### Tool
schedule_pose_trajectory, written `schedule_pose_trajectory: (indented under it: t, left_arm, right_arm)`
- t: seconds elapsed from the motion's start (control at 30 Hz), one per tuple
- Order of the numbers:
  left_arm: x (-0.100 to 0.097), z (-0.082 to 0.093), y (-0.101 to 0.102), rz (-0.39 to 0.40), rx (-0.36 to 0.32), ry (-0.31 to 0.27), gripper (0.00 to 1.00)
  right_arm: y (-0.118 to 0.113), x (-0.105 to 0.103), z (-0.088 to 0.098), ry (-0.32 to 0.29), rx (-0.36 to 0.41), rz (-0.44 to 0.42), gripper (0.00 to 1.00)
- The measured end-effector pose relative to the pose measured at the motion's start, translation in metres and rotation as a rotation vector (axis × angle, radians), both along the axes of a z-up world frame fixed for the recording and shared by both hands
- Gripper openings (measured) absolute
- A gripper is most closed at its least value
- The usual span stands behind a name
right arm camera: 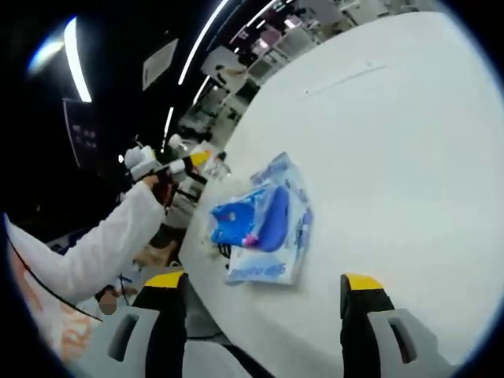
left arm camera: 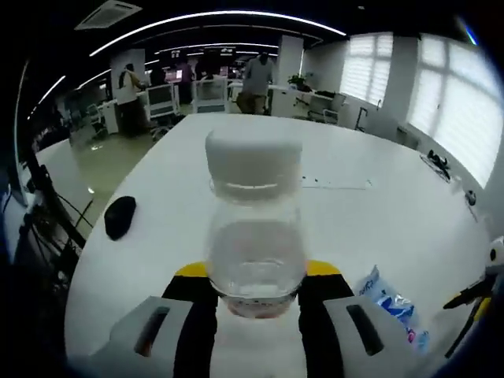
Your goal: Arrange the tabletop items into an orderly group along one side of the table until the central work area is clear of visible clutter.
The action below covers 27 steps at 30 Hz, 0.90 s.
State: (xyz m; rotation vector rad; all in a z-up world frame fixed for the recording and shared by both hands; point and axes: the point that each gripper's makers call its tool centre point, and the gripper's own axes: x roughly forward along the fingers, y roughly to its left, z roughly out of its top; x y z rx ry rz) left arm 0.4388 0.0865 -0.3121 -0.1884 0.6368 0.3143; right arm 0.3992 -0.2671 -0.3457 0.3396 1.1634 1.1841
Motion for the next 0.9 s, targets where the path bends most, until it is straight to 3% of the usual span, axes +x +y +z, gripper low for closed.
schedule_pose_trajectory:
  t: [0.17,0.3,0.5,0.7,0.87,0.9]
  left_arm:
    - [0.003,0.002,0.011,0.064,-0.01,-0.037,0.39]
    - [0.007,-0.002,0.01,0.071,-0.042,-0.054,0.39]
    - [0.006,-0.023,0.014,0.099,-0.043,-0.034,0.39]
    - [0.009,-0.019,0.013,0.103,-0.036,-0.031,0.39]
    - [0.008,-0.029,0.011,0.1,-0.043,-0.011,0.4]
    - [0.011,-0.026,0.013,0.103,-0.029,-0.037,0.4]
  right_arm:
    - [-0.002,0.003,-0.001,0.0,-0.003,-0.006,0.8]
    - [-0.002,0.005,-0.001,0.01,0.0,-0.022,0.8]
    - [-0.003,0.002,-0.004,0.012,-0.009,-0.008,0.8]
    - [-0.003,0.003,-0.009,0.024,-0.02,-0.016,0.8]
    - [-0.001,0.004,-0.008,0.027,-0.022,-0.019,0.8]
    - [-0.001,0.003,-0.007,0.028,-0.022,-0.019,0.8]
